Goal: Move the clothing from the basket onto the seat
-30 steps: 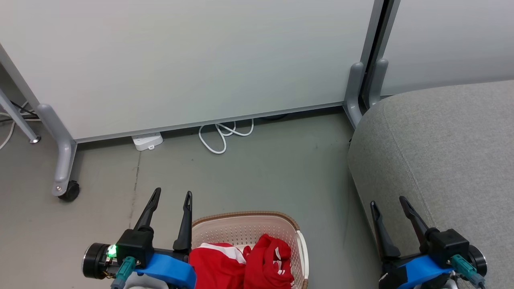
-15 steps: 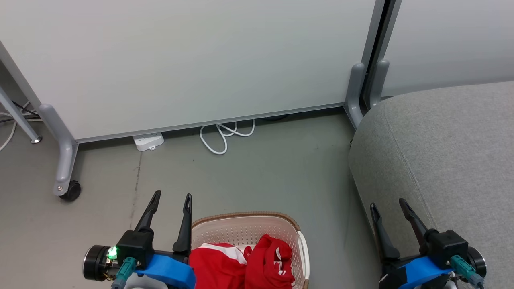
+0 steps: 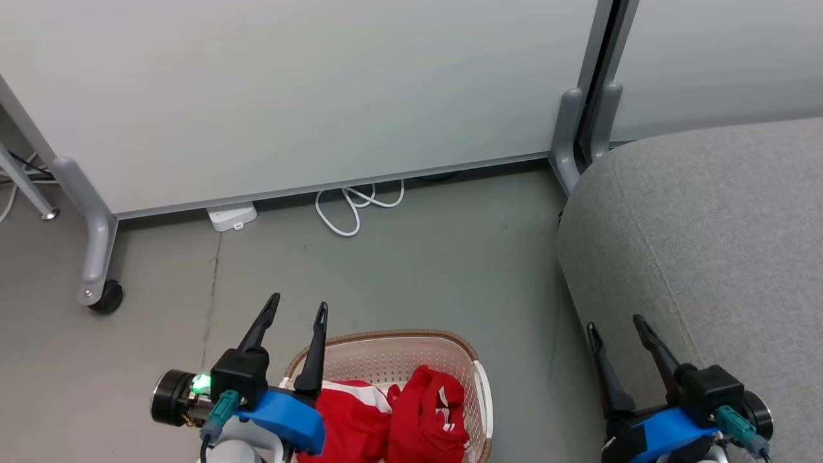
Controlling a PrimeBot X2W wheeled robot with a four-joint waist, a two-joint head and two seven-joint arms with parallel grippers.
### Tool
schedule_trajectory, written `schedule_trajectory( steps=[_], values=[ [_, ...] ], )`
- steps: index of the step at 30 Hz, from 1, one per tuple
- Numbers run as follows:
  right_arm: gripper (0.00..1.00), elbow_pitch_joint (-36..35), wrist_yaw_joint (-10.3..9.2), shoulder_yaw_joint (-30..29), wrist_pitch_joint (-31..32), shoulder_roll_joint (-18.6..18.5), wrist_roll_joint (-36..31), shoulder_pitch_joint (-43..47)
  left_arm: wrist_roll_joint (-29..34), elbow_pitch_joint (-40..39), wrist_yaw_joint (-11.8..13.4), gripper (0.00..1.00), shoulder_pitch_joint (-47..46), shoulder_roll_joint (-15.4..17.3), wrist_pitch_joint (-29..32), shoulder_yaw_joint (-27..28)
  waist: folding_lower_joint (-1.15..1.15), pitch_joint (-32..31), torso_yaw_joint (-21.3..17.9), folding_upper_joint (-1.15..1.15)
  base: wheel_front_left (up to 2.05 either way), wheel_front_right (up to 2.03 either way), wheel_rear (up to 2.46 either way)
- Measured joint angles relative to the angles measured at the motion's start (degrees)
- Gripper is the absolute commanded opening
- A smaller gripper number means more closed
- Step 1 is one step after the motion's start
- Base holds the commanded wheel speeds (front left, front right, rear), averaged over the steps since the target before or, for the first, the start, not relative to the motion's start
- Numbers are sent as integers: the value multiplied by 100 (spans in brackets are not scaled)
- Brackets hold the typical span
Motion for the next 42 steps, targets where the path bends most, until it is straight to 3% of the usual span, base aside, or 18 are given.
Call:
schedule_trajectory(
  steps=[8, 20, 30, 42],
  values=[
    [100, -40, 0, 82, -2, -1, -20, -262, 100, 628, -26, 100, -712, 225, -4, -543, 0, 410, -156, 0, 0, 0, 0],
    [100, -220, 0, 242, -4, -5, -69, -849, -107, 1783, -34, 100, -1926, 828, -7, -1936, 1, 1370, -555, 0, 0, 0, 0],
    [100, -432, 0, 383, -4, -7, -112, -1447, -299, 2915, -35, 100, -3095, 1183, -5, -3448, 1, 2434, -850, 0, 0, 0, 0],
    [100, -704, 0, 453, -4, -7, -220, -1966, -668, 4230, -36, 100, -4159, 1358, 42, -5382, 2, 3560, -1115, 0, 0, 0, 0]
  ],
)
